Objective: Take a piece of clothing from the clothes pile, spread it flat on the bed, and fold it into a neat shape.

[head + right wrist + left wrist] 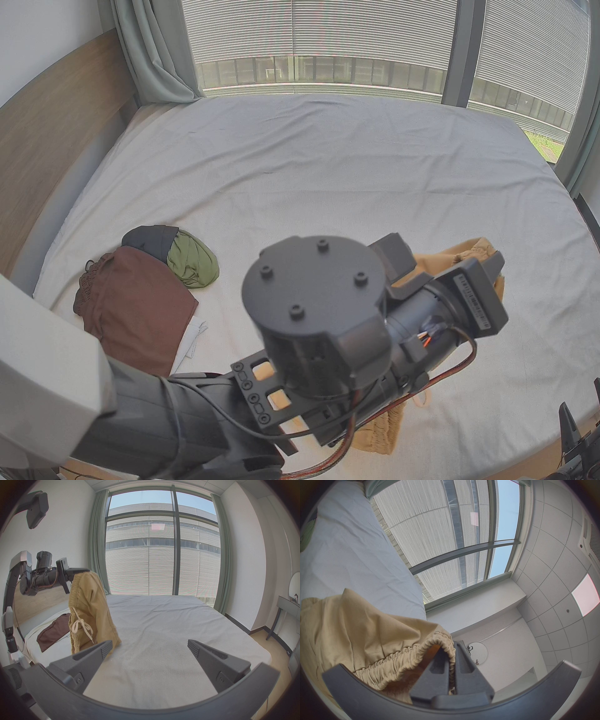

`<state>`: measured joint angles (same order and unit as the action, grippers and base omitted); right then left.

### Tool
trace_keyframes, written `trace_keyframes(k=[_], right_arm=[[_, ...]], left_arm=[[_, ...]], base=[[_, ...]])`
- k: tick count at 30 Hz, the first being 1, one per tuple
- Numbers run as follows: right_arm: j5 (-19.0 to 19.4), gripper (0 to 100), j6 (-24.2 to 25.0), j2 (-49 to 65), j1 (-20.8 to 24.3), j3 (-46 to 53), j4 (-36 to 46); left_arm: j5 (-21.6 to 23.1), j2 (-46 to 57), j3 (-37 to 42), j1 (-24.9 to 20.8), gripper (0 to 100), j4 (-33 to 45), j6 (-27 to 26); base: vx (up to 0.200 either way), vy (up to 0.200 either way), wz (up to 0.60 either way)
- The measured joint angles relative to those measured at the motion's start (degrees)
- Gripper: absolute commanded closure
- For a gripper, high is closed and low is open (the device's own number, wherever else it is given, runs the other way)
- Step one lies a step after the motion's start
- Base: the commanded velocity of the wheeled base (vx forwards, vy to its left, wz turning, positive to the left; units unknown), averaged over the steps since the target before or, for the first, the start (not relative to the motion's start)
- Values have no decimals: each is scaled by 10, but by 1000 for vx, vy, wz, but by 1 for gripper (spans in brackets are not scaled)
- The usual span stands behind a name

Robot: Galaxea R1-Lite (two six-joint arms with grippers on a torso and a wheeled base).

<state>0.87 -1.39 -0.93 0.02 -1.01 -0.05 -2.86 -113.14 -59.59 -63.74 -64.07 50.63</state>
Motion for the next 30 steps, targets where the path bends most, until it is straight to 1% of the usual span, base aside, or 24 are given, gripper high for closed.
trace_keyframes(k=[5, 10, 14, 18, 21, 24, 30], right_arm=[[0, 0, 0, 0, 0, 0, 0], [0, 0, 0, 0, 0, 0, 0], [0, 0, 0, 0, 0, 0, 0], [0, 0, 0, 0, 0, 0, 0], [0, 0, 0, 0, 0, 0, 0], [0, 0, 0, 0, 0, 0, 0], [0, 0, 0, 0, 0, 0, 0]], left_arm=[[1, 8, -36, -8, 100, 22, 1], [1, 18, -96, -14, 100, 50, 9], [-2, 25, -141, -22, 100, 68, 35], [-9, 29, -170, -29, 100, 73, 67], [-16, 30, -172, -24, 100, 76, 76], [-17, 35, -156, -10, 100, 75, 78], [-9, 59, -61, 23, 100, 71, 78]], base=[[0, 0, 0], [0, 0, 0], [0, 0, 0], [0, 0, 0], [0, 0, 0], [0, 0, 0], [0, 0, 0]])
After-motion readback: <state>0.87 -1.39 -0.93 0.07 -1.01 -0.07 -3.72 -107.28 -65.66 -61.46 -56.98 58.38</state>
